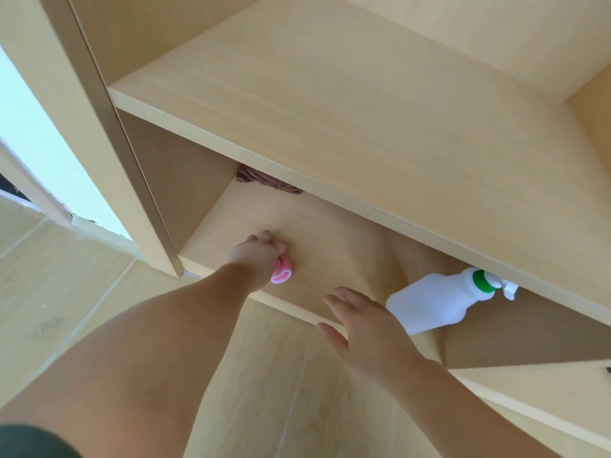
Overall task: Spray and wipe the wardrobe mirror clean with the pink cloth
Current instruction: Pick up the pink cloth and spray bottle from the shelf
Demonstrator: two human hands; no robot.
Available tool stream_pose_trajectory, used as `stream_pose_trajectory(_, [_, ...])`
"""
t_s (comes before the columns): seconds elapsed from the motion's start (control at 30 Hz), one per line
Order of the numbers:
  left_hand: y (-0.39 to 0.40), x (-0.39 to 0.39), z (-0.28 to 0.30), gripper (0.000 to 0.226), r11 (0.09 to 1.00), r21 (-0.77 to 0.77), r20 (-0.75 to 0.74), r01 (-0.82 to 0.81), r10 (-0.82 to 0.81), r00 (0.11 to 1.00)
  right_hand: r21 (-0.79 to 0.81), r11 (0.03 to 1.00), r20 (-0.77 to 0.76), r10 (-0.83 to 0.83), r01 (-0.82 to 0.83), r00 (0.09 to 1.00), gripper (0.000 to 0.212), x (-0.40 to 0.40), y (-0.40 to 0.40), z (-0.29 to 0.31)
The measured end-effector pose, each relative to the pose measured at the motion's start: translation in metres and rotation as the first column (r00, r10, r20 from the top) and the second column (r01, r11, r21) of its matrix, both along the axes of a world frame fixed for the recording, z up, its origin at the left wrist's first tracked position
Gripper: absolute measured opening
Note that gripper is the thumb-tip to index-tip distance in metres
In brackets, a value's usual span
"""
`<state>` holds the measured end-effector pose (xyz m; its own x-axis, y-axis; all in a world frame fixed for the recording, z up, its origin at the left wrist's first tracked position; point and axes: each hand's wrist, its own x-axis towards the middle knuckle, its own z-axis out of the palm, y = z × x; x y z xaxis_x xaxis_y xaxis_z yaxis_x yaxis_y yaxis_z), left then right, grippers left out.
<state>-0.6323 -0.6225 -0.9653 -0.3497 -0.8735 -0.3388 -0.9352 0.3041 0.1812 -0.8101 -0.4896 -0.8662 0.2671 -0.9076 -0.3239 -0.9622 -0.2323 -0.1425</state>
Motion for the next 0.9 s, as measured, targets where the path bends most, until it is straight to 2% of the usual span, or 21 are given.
stream_pose_trajectory(0.2, [-0.003,-0.004,0.025,0.046,0.996,0.03,-0.17,0.084,-0.077,0.982,0.017,0.997,-0.067,-0.08,0.081,0.995,0.048,-0.013,0.007,0.003])
stream_pose_trajectory(0.3, [-0.002,-0.028,0.041,0.015,0.979,0.021,-0.235,0.201,-0.191,0.953,-0.045,0.98,-0.102,-0.2,0.196,0.975,0.028,-0.025,0.014,0.011])
stream_pose_trajectory(0.33, [-0.001,-0.038,0.045,0.015,0.972,0.001,-0.238,0.233,-0.226,0.945,-0.072,0.958,-0.09,-0.282,0.276,0.955,0.023,-0.031,0.017,0.013])
stream_pose_trajectory(0.4, [0.001,-0.056,0.051,0.017,0.967,-0.069,-0.27,0.243,-0.253,0.929,-0.142,0.864,0.0,-0.489,0.484,0.872,0.023,-0.045,0.024,0.013])
stream_pose_trajectory(0.47, [0.003,-0.072,0.057,0.016,0.966,-0.137,-0.335,0.22,-0.254,0.908,-0.19,0.713,0.131,-0.663,0.675,0.737,0.029,-0.061,0.03,0.006])
stream_pose_trajectory(0.57, [0.007,-0.087,0.059,0.035,0.945,-0.209,-0.309,0.251,-0.308,0.9,-0.225,0.504,0.31,-0.774,0.834,0.552,0.043,-0.08,0.036,-0.008])
stream_pose_trajectory(0.63, [0.01,-0.092,0.057,0.035,0.911,-0.273,-0.247,0.31,-0.378,0.892,-0.204,0.401,0.424,-0.786,0.893,0.45,0.059,-0.09,0.036,-0.012])
stream_pose_trajectory(0.7, [0.013,-0.09,0.053,0.025,0.872,-0.295,-0.208,0.392,-0.459,0.864,-0.15,0.351,0.546,-0.75,0.924,0.373,0.071,-0.098,0.031,-0.013])
stream_pose_trajectory(0.8, [0.018,-0.081,0.051,0.015,0.841,-0.281,-0.224,0.462,-0.526,0.821,-0.094,0.367,0.667,-0.667,0.925,0.333,0.073,-0.107,0.024,-0.011])
stream_pose_trajectory(0.9, [0.023,-0.075,0.055,0.029,0.843,-0.248,-0.246,0.477,-0.531,0.811,-0.054,0.367,0.737,-0.612,0.929,0.285,0.074,-0.106,0.014,-0.007])
